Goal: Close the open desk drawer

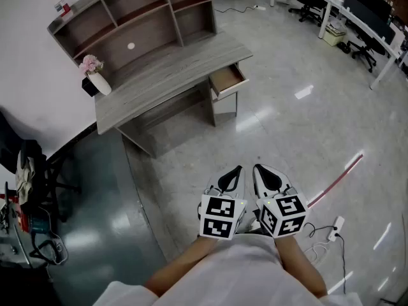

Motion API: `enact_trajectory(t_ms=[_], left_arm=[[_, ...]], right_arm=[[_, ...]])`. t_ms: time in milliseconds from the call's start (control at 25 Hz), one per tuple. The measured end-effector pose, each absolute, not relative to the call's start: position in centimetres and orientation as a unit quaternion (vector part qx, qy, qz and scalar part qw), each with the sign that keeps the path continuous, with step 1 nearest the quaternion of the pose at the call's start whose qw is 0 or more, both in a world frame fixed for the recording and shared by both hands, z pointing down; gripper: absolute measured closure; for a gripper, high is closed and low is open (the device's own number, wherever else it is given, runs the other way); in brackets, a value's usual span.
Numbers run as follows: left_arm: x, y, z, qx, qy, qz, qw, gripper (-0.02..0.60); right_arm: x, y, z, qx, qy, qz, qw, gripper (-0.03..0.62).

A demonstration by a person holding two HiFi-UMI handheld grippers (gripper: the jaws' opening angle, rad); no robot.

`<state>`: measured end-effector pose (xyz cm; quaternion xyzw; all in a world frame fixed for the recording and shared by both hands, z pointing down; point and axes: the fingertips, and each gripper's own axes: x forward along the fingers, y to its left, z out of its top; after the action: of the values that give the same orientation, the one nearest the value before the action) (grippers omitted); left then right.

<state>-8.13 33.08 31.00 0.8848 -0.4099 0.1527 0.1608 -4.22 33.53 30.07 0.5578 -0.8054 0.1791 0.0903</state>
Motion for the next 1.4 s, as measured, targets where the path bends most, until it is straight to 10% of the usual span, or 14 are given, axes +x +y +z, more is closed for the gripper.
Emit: enact_trajectory(t_ms=[1400], left_arm=[[-7.4,26.0,31.7,0.873,-0.428,0.164,0.165,0.578]], right_arm=[[-3.9,26.3,30.6,0.507,-0.838,0.168,0.109,0.592]])
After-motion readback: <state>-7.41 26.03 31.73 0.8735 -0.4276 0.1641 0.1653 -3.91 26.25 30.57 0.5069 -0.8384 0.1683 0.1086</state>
